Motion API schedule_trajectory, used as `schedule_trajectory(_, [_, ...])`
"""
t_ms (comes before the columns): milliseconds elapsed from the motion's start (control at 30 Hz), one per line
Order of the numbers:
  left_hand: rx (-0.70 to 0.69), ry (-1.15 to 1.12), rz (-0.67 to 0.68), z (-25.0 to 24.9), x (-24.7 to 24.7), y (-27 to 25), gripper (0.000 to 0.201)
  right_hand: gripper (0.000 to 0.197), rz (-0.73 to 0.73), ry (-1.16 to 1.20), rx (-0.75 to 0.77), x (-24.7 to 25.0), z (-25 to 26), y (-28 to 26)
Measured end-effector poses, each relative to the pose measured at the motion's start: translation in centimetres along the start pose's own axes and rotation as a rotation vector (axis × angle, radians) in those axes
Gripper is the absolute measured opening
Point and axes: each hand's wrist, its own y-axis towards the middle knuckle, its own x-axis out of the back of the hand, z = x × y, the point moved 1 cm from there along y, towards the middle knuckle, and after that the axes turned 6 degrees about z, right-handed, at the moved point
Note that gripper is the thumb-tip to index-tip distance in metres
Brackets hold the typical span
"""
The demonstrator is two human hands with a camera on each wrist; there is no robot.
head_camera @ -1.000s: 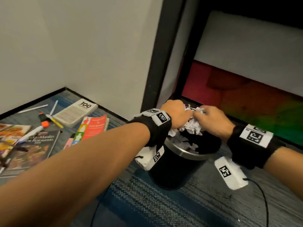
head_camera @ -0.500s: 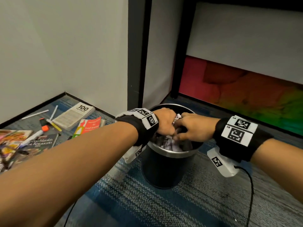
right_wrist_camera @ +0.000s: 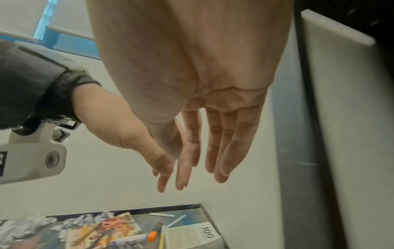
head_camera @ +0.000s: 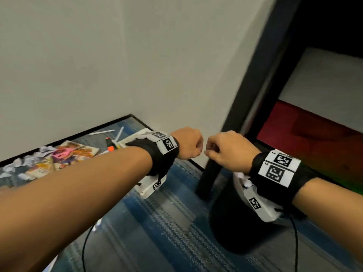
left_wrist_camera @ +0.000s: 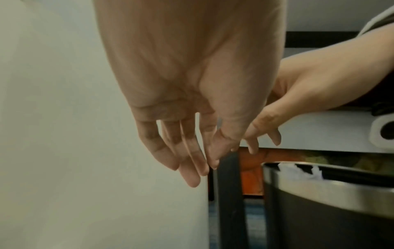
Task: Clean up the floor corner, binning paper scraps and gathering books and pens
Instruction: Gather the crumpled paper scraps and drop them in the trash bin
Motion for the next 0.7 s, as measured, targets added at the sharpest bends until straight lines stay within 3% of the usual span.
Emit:
schedule_trajectory(267, [0.277, 0.187, 0.094, 19.0, 2.0, -11.2, 0.019, 0.015, 0.074, -0.032, 0.254, -3.6, 17.9, 11.9])
schedule_trajectory(400, [0.416, 0.124, 0.151, 27.1, 1.0, -17.9, 0.023, 0.021, 0.186, -0.104, 0.349, -6.2, 26.6, 15.9])
schedule_trajectory(567, [0.593, 0.049, 0.243, 35.7, -1.2, -26.6, 0.019, 0.024, 0.346, -0.298, 0.592, -9.5, 36.6, 19.7])
schedule_trajectory(700, [0.830, -0.076, 0.176, 41.5, -3.6, -32.1, 0.019, 0.029, 0.487, -0.423, 0.806, -13.6, 43.0, 20.7])
